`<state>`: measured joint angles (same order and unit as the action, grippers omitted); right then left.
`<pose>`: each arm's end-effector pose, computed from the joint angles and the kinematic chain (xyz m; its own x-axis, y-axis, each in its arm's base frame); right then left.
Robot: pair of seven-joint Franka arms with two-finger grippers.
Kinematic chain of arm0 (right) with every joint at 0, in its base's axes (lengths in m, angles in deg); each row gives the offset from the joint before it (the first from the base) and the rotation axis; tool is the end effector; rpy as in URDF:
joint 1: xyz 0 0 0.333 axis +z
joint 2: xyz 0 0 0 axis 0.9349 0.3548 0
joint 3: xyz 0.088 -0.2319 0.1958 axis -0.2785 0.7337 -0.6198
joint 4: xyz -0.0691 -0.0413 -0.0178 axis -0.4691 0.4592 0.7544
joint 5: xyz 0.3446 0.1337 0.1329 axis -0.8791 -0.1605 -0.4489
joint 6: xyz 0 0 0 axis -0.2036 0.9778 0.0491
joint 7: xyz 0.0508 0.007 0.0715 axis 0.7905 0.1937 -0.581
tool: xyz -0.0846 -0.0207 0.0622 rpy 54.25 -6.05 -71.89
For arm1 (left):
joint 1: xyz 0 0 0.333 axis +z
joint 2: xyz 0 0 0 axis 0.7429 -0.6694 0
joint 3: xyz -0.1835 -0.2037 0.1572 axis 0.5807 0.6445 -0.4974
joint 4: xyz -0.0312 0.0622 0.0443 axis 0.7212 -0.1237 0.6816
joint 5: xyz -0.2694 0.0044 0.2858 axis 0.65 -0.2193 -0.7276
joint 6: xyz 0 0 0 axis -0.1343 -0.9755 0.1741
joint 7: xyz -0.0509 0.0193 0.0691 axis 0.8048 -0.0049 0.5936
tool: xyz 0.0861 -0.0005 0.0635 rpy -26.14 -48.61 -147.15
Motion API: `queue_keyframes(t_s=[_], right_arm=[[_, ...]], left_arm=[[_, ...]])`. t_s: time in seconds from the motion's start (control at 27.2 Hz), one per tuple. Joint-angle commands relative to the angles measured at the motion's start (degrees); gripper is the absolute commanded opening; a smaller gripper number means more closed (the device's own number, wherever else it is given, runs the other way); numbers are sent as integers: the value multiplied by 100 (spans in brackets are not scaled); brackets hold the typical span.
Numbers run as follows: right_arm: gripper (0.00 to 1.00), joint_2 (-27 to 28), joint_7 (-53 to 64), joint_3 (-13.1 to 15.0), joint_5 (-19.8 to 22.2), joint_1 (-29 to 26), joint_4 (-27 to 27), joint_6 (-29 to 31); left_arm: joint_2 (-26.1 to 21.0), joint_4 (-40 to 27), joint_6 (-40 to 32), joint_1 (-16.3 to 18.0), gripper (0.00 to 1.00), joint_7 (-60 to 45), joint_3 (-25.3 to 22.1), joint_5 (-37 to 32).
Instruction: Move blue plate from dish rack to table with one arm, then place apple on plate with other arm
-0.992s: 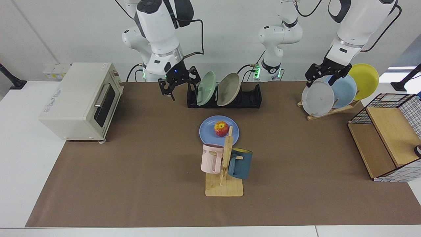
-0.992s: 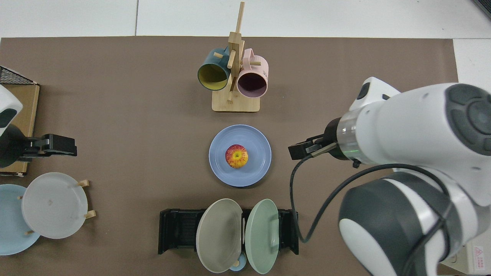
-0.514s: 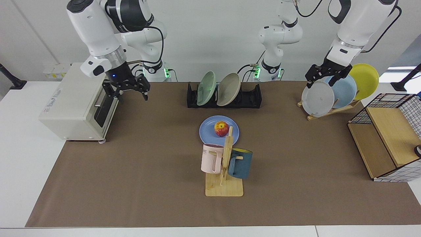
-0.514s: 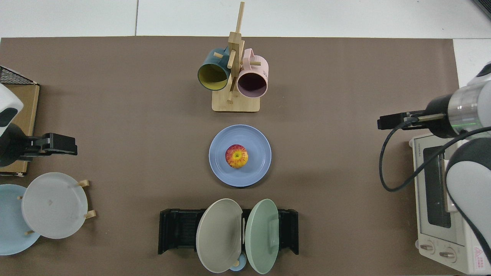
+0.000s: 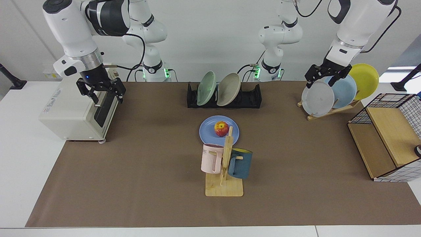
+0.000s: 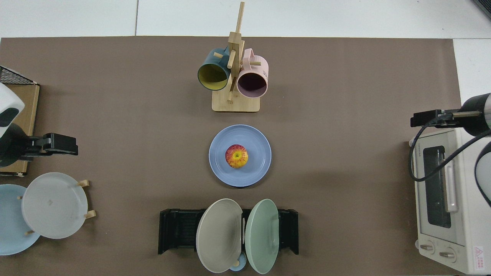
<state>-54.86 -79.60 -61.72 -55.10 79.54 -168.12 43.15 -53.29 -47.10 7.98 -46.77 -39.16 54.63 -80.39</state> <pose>0.5567 -0.0209 0.5784 0.9925 -0.0467 0.1128 -0.0442 -0.9987 -0.0240 0.5185 -0.0188 0.6074 0.9976 0.0680 -0.0160 0.0683 -0.9975 0.0172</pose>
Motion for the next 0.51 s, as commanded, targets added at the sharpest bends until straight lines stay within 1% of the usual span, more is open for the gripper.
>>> queue_keyframes(t_s=[0.0,0.15,0.29,0.48], right_arm=[[100,-97,-344,-516,-83,-356,-28,-329],[100,-80,-749,-622,-40,-365,121,-496],[100,61,-758,-613,-13,-260,402,-575],[100,175,-750,-552,22,-180,473,-637]], left_arm=[[6,-44,101,-25,100,0,-3,-27],[6,-44,92,-34,100,8,-3,-27],[6,-44,92,-34,100,8,-3,-36],[6,-53,92,-43,100,8,-3,-36]])
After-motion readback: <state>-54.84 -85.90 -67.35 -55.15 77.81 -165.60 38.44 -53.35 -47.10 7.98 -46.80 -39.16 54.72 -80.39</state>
